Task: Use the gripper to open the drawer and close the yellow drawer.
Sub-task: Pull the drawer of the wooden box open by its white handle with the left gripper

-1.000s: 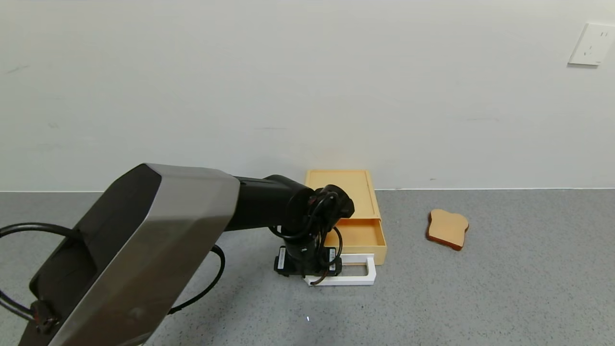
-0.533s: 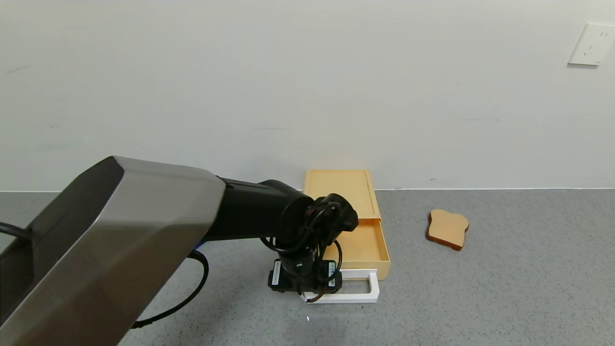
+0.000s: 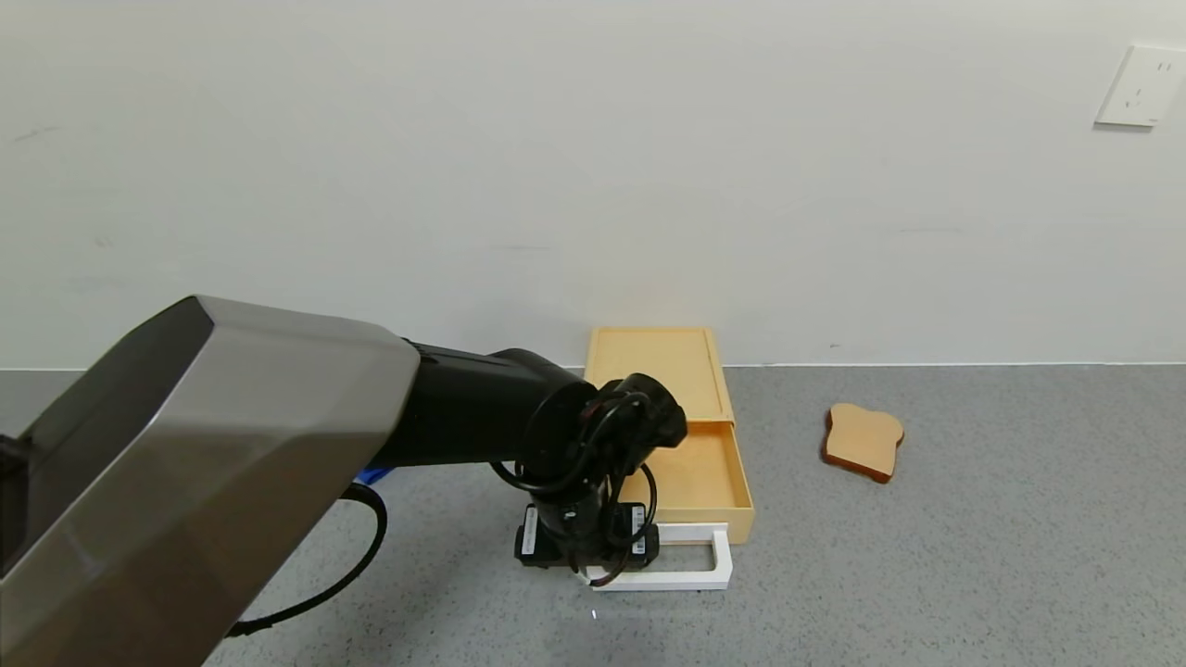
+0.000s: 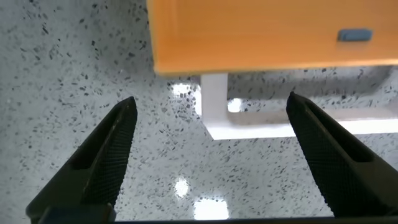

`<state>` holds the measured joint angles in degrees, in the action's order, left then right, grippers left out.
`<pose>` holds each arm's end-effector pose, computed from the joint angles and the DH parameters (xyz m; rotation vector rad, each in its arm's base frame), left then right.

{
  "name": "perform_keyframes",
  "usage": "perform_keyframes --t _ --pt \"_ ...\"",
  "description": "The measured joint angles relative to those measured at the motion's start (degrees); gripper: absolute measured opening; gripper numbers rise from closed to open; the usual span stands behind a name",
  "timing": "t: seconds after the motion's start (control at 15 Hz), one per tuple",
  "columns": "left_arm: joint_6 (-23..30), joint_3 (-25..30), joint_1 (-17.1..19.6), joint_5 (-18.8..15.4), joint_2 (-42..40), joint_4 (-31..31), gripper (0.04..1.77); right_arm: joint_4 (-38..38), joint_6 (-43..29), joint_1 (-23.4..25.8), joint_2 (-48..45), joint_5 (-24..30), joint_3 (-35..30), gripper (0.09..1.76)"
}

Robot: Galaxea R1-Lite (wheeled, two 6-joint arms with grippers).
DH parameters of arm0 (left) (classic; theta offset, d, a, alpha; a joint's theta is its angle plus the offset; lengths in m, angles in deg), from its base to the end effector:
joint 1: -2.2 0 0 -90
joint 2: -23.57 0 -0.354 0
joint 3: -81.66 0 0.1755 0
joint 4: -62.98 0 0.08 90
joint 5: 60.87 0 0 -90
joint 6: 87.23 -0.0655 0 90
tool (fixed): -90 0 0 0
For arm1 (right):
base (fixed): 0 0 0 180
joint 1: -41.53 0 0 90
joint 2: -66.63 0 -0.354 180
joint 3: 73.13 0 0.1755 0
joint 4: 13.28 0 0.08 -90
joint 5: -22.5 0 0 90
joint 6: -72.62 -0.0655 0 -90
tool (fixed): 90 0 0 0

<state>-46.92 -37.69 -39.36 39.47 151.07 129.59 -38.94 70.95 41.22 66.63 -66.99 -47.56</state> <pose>0.3275 -0.2746 0.1166 -0.0306 1.2527 -0.0270 -0.0502 0.0003 0.0755 0.0291 0.0018 0.0143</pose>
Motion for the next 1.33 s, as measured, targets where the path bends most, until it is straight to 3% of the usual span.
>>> perform_keyframes --t 0.47,1.33 --pt "0.04 0.06 0.6 -0.17 0.34 -2.28 1.72 0.0 0.0 -0.02 0.0 0.0 0.0 1.71" --pt "2.13 5.1 -1.07 -0.41 -0.16 -3.61 1.72 0.0 0.02 -0.02 0.0 0.0 0.0 1.71"
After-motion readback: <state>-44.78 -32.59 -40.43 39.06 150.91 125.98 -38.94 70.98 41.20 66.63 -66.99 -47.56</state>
